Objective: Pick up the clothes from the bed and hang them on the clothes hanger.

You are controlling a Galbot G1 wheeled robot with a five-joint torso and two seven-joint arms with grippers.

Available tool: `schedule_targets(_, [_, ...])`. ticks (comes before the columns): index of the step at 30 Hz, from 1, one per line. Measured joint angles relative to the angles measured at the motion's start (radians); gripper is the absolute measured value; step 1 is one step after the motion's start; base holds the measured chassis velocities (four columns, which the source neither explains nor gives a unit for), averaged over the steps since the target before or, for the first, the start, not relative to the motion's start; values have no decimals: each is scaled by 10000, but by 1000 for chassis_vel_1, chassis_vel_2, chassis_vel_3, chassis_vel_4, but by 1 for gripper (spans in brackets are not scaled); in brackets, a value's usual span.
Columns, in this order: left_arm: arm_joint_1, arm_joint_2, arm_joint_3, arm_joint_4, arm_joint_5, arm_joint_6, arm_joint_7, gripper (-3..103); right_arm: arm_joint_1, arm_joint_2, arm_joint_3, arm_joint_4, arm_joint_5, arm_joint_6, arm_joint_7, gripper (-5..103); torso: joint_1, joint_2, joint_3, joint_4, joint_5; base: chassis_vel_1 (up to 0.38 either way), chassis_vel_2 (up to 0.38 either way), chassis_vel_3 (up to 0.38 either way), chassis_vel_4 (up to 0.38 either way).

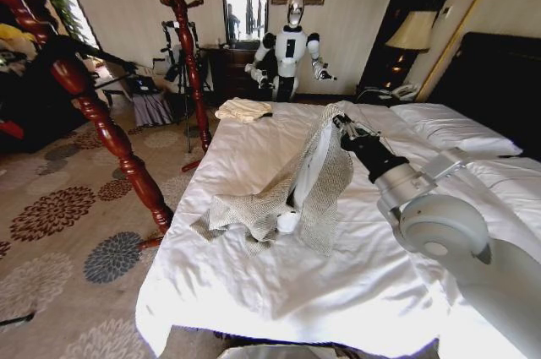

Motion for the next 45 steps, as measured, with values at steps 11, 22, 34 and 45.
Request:
schedule_targets(11, [-1599, 113, 2386, 233, 106, -15, -124, 100, -4, 44, -52, -41, -59, -14, 1, 2, 1, -1, 0, -1, 1, 0, 0, 0, 0])
schedule_targets(22, [-1317, 46, 2405, -90, 458, -37, 36, 76, -40, 79, -28, -54, -104, -15, 7, 2, 1, 0, 0, 0, 1, 0, 0, 0, 0])
schedule_targets(34, [-1252, 7, 2311, -424, 442, -47, 281, 38, -91, 31, 5, -18, -129, -17, 22, 2, 1, 0, 0, 1, 1, 0, 0, 0, 0])
schedule_targets(45, [-1360, 27, 2252, -903, 317, -246, 590, 18, -124, 24, 147, 37, -133, -17, 40, 2, 0, 0, 0, 1, 0, 0, 0, 0, 0])
